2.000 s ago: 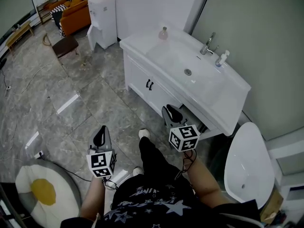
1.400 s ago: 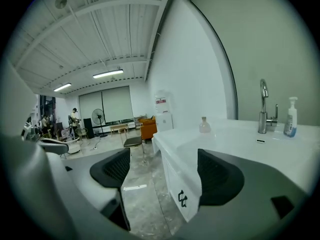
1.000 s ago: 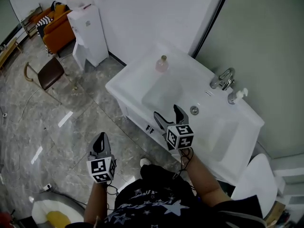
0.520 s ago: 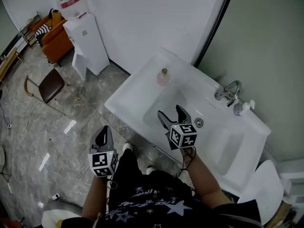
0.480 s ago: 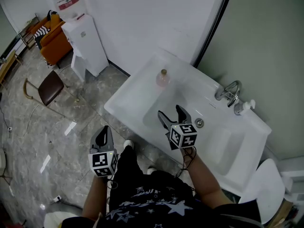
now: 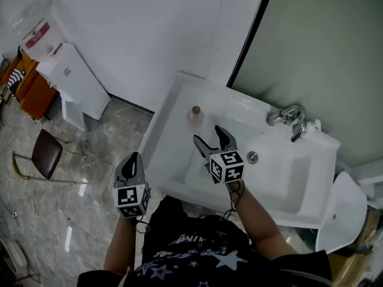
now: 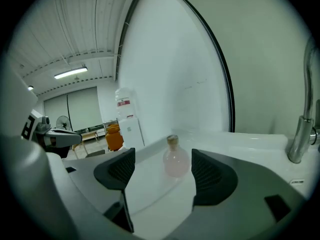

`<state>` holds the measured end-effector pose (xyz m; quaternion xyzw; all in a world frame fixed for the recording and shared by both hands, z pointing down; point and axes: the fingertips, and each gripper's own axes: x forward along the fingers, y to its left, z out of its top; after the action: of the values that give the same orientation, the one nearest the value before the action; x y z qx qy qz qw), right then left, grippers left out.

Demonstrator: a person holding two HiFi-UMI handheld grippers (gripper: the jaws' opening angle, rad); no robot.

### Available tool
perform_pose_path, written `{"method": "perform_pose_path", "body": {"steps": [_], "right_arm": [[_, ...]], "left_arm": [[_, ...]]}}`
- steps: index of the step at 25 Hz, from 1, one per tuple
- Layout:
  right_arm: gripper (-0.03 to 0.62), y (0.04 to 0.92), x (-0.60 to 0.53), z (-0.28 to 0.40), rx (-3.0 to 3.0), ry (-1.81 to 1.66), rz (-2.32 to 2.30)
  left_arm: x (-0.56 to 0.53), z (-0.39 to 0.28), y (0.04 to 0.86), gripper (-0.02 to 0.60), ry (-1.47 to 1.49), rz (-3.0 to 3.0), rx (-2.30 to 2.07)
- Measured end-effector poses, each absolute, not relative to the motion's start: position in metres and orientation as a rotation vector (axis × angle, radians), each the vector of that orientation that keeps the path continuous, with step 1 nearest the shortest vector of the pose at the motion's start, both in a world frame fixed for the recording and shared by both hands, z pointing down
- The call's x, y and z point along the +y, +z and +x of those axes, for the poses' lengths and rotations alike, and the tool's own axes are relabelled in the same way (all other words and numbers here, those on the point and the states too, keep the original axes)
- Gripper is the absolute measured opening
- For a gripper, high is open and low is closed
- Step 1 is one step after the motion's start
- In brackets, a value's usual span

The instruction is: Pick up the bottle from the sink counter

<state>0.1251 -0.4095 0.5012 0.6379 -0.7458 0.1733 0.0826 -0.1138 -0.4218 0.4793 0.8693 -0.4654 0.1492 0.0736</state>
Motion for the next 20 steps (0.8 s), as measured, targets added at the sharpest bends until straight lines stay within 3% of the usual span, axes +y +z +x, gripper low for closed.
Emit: {"method": "perform_pose_path", "body": {"steps": [14, 20], "right_arm": [[0.281, 0.539, -0.508, 0.136, -1.982, 0.515, 1.984], [0.21, 0.546, -0.525, 0.136, -1.942, 0.474, 2.004]], "left_arm": [[-0.521, -0.08, 0.517, 0.023, 0.543, 2.691, -1.071], [-0.535, -0.078, 0.53, 0.023, 0.592, 2.681, -1.022]]}}
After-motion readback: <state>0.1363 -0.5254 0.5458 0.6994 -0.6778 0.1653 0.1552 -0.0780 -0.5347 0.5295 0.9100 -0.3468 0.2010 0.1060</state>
